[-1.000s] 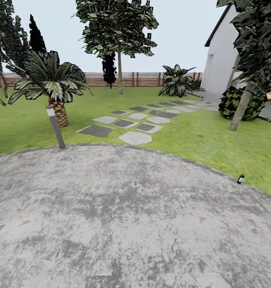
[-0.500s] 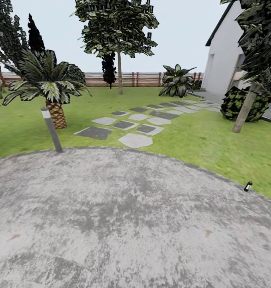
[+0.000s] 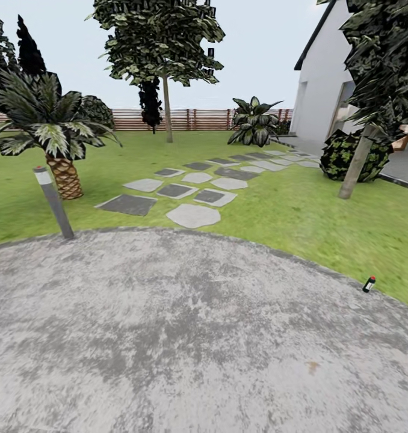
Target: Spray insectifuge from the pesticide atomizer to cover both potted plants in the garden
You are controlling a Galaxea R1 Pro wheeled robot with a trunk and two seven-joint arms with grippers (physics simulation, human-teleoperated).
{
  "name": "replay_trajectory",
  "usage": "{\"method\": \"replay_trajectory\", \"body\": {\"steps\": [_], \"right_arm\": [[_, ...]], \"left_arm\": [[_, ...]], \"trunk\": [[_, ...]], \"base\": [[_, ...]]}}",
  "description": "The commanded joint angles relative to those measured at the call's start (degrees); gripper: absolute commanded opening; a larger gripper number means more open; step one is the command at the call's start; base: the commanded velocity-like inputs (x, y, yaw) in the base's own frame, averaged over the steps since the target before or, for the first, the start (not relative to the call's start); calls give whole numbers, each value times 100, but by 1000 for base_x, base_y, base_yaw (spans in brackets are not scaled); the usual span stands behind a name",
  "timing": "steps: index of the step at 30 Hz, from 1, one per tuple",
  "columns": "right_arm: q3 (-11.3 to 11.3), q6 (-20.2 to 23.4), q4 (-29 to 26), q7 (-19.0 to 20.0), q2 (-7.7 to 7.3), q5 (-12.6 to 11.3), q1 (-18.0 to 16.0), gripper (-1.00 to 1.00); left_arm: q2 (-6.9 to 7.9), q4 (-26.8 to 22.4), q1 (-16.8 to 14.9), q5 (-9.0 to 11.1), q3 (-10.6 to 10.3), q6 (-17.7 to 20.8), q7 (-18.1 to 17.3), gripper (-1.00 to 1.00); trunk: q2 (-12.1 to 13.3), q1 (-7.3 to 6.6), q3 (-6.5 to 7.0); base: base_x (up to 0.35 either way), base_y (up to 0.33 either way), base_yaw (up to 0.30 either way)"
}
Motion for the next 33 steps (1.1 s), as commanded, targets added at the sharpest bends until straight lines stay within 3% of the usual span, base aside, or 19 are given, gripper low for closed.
{"method": "replay_trajectory", "body": {"steps": [1, 6, 24, 33], "right_arm": [[1, -18, 8, 3, 0, 2, -5, 100], [1, -17, 12, 5, 0, 2, -5, 100], [-5, -18, -3, -12, -9, 8, -5, 100], [-17, -17, -5, -18, -9, 2, -5, 100]], "left_arm": [[0, 3, -2, 2, 5, -19, 8, 100], [0, 3, -2, 2, 3, -19, 8, 100], [2, 3, -2, 2, 10, -19, 8, 100], [8, 3, -2, 2, 11, -19, 8, 100]], "trunk": [[-2, 3, -5], [-2, 3, -5], [-2, 3, -5], [-2, 3, -5]], "base": [[337, 0, -259], [337, 0, -194], [337, 0, -15], [337, 0, -241]]}}
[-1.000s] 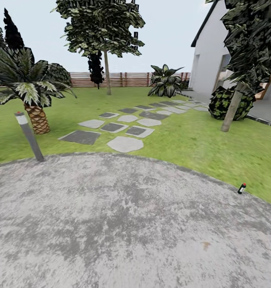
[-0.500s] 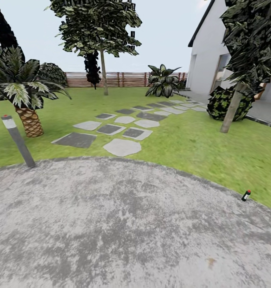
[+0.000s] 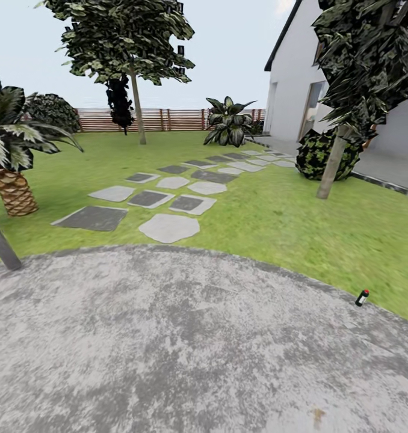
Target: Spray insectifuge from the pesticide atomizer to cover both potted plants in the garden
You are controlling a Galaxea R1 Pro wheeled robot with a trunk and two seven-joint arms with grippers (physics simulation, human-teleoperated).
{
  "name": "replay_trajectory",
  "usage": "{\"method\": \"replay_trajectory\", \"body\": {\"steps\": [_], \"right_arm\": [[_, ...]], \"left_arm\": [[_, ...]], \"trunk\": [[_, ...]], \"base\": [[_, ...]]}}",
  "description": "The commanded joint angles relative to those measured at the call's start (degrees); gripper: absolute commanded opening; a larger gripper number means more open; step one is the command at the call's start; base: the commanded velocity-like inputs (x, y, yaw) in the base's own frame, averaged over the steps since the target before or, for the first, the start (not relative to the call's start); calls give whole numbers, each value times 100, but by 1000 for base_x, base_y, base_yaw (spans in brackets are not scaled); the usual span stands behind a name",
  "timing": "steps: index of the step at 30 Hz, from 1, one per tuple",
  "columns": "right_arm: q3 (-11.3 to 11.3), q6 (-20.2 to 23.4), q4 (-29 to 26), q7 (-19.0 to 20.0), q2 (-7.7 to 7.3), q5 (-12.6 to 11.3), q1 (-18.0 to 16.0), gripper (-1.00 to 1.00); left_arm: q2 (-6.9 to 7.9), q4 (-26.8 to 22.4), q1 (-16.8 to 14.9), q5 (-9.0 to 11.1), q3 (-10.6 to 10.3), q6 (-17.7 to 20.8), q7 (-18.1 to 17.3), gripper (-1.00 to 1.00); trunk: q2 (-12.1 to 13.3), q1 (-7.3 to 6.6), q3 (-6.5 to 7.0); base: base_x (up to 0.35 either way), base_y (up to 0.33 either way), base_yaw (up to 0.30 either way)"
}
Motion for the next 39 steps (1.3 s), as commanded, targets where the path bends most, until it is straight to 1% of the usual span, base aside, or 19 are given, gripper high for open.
{"method": "replay_trajectory", "body": {"steps": [1, 23, 39], "right_arm": [[-1, -15, 6, -1, 0, 2, -5, 100], [-1, -11, 27, 17, 0, -1, -5, 100], [7, -10, 32, 17, 0, 0, -5, 100]], "left_arm": [[0, 3, -2, 2, 6, -19, 8, 100], [-8, 3, -2, -5, -1, -19, 9, 100], [-17, 2, -2, 11, -2, -19, 8, 100]], "trunk": [[-2, 3, -5], [-2, 3, -5], [-2, 3, -5]], "base": [[338, 0, -263], [333, 0, -264], [43, 0, -264]]}}
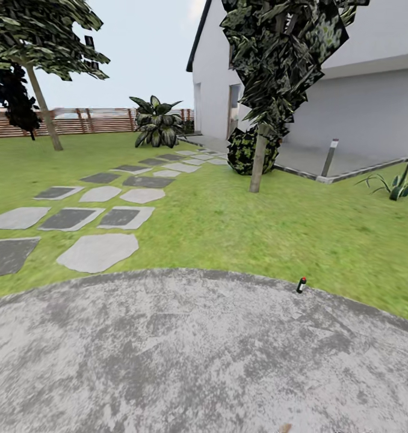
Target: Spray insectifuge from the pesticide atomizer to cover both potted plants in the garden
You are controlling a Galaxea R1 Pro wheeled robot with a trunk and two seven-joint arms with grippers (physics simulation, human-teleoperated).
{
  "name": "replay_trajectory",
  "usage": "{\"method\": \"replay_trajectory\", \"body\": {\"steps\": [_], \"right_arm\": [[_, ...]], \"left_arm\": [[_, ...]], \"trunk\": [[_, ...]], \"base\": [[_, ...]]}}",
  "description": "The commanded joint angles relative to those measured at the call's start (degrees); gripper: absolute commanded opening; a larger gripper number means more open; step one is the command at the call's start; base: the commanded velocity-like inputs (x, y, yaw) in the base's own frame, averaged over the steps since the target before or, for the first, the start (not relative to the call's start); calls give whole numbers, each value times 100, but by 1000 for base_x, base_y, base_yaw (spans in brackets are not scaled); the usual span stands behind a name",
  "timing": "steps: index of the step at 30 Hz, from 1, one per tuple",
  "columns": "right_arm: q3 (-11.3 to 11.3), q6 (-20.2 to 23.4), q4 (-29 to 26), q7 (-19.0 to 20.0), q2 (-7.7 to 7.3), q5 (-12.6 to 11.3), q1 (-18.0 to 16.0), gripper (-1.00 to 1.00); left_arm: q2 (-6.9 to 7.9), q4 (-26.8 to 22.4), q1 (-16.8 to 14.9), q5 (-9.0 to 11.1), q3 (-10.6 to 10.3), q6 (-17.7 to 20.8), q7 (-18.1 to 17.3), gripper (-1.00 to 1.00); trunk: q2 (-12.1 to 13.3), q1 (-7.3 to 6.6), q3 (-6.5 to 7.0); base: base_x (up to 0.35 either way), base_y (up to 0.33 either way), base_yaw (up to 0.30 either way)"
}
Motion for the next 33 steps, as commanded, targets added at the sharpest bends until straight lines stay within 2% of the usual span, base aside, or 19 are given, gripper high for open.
{"method": "replay_trajectory", "body": {"steps": [1, 33], "right_arm": [[1, -18, 6, 1, 1, 2, -5, 100], [-8, -10, -23, -21, 8, -12, -5, 100]], "left_arm": [[-1, 2, -2, 3, 6, -19, 7, 100], [5, -2, -2, 2, 6, -19, 12, 100]], "trunk": [[-2, 1, -5], [-2, 1, -5]], "base": [[228, 0, -264], [331, 46, -264]]}}
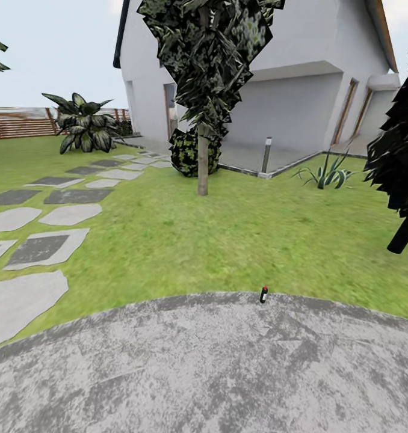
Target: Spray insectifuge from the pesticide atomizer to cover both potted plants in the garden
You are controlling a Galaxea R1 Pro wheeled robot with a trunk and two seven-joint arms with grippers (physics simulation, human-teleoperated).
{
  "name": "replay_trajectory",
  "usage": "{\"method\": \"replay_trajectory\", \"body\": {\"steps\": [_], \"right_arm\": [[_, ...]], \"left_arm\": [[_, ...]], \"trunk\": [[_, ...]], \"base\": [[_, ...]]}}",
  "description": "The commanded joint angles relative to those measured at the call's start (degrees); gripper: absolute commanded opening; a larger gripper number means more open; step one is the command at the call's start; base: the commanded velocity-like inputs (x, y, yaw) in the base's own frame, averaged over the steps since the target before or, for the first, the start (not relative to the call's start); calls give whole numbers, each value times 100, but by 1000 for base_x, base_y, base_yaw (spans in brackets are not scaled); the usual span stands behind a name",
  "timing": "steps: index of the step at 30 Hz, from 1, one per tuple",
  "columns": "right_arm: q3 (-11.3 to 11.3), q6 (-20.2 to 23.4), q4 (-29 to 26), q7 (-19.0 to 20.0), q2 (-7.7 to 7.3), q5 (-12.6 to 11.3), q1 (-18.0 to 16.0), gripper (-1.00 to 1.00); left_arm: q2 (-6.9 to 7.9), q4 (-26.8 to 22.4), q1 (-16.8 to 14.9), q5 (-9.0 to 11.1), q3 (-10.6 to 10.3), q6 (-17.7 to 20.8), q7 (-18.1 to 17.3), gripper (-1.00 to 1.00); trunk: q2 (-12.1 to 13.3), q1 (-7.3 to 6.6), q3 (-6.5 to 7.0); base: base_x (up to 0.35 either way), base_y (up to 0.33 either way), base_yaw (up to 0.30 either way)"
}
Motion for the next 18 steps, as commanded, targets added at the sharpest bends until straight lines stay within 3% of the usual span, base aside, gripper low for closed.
{"method": "replay_trajectory", "body": {"steps": [1, 12, 18], "right_arm": [[-3, -20, -8, -5, 4, -2, -5, 100], [-7, -19, -35, 1, 0, -2, -5, 100], [-9, -18, -28, -1, 0, -2, -5, 100]], "left_arm": [[1, 8, -2, 4, 6, -19, 5, 100], [-2, 9, -2, 4, 6, -19, 4, 100], [0, 9, -2, 3, 6, -19, 4, 100]], "trunk": [[-2, 3, -5], [-2, 3, -5], [-2, 3, -5]], "base": [[326, 0, -253], [316, 0, -256], [53, 0, -267]]}}
